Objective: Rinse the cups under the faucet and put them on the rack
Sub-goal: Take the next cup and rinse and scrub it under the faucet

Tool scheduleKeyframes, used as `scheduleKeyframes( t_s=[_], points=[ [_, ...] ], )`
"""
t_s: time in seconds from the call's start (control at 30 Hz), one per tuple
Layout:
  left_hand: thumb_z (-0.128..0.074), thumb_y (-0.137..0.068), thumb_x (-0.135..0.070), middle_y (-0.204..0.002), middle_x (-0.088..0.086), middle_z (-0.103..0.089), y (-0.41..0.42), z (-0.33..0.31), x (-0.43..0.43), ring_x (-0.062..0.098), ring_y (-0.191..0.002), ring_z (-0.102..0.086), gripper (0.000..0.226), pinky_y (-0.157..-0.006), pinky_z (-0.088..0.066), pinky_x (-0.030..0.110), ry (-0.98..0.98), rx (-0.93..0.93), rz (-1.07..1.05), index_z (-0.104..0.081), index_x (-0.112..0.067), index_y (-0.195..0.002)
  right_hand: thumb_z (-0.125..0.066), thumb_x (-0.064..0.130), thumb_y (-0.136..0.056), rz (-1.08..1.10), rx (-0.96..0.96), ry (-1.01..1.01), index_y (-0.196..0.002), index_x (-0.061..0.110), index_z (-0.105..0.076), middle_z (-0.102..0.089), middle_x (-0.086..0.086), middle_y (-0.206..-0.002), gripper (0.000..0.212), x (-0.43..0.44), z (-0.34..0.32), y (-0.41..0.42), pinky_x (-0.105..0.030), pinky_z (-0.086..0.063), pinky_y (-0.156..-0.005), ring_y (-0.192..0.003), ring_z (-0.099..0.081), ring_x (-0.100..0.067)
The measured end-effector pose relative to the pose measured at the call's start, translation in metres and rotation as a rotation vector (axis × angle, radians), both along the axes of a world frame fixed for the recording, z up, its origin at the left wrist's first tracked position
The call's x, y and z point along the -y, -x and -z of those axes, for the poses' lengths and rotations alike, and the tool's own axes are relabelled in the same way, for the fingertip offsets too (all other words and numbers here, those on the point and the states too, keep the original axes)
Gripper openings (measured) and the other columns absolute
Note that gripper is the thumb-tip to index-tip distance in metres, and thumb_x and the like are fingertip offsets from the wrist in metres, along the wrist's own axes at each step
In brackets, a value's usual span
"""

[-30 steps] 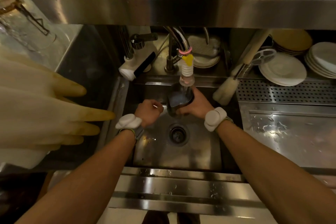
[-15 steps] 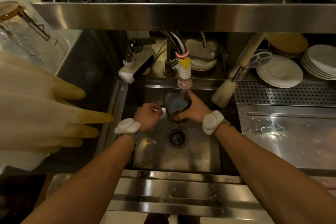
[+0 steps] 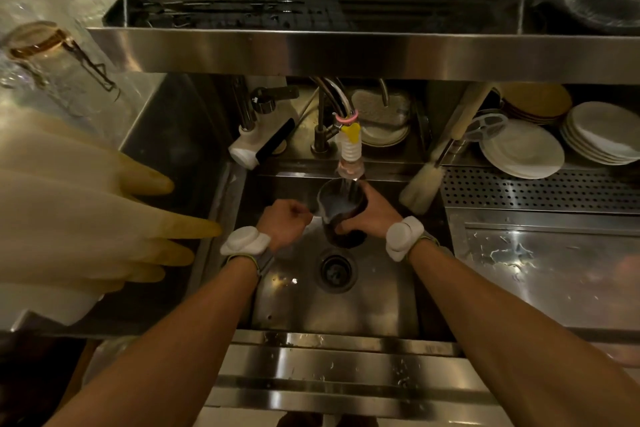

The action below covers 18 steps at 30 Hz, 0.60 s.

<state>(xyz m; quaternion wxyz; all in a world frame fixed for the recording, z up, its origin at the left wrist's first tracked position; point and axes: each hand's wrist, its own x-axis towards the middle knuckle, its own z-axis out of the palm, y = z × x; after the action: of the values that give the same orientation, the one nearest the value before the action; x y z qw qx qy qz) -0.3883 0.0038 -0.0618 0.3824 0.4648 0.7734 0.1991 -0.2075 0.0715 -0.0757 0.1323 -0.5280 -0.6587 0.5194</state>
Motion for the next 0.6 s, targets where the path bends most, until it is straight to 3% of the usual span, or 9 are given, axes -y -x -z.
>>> scheduleKeyframes(
  t_s=[0.13, 0.37, 0.53, 0.6],
  points=[
    [-0.063, -0.086, -0.024, -0.105, 0.007, -0.072, 0.0, 0.0, 0.001, 0.021, -0.104, -0.065, 0.018, -0.092, -0.048, 0.028, -0.01, 0.001, 0.016, -0.071, -0.018, -0.101, -0.087, 0.022, -0.052, 0.007, 0.11, 0.003, -0.142, 0.022, -0.034, -0.051, -0.006, -0.132, 0.105, -0.002, -0.004, -0.006, -0.04, -0.045, -0.101, -0.12, -0.051, -0.026],
    [-0.064, -0.086, -0.024, -0.107, 0.008, -0.071, -0.002, -0.007, -0.002, 0.023, -0.106, -0.063, 0.018, -0.093, -0.047, 0.029, 0.001, 0.001, 0.036, -0.072, -0.017, -0.1, -0.085, 0.026, -0.054, -0.112, 0.301, -0.136, -0.125, 0.023, -0.049, -0.059, -0.003, -0.117, 0.079, -0.008, -0.026, -0.02, -0.036, -0.051, -0.089, -0.104, -0.058, -0.022],
    [-0.064, -0.086, -0.023, -0.106, 0.009, -0.071, -0.005, -0.012, -0.005, 0.024, -0.106, -0.063, 0.019, -0.092, -0.047, 0.028, -0.017, 0.007, 0.038, -0.072, -0.015, -0.101, -0.085, 0.033, -0.056, -0.164, 0.426, -0.221, -0.132, 0.02, -0.045, -0.059, -0.003, -0.124, 0.087, -0.012, -0.04, -0.023, -0.029, -0.049, -0.087, -0.109, -0.057, -0.021],
    [-0.064, -0.086, -0.024, -0.107, 0.009, -0.071, -0.004, -0.012, -0.004, 0.024, -0.107, -0.063, 0.019, -0.092, -0.046, 0.028, -0.018, 0.004, 0.031, -0.072, -0.015, -0.101, -0.085, 0.035, -0.055, -0.177, 0.489, -0.234, -0.135, 0.019, -0.041, -0.056, -0.004, -0.127, 0.093, -0.012, -0.044, -0.023, -0.033, -0.05, -0.09, -0.112, -0.055, -0.023]
  ],
)
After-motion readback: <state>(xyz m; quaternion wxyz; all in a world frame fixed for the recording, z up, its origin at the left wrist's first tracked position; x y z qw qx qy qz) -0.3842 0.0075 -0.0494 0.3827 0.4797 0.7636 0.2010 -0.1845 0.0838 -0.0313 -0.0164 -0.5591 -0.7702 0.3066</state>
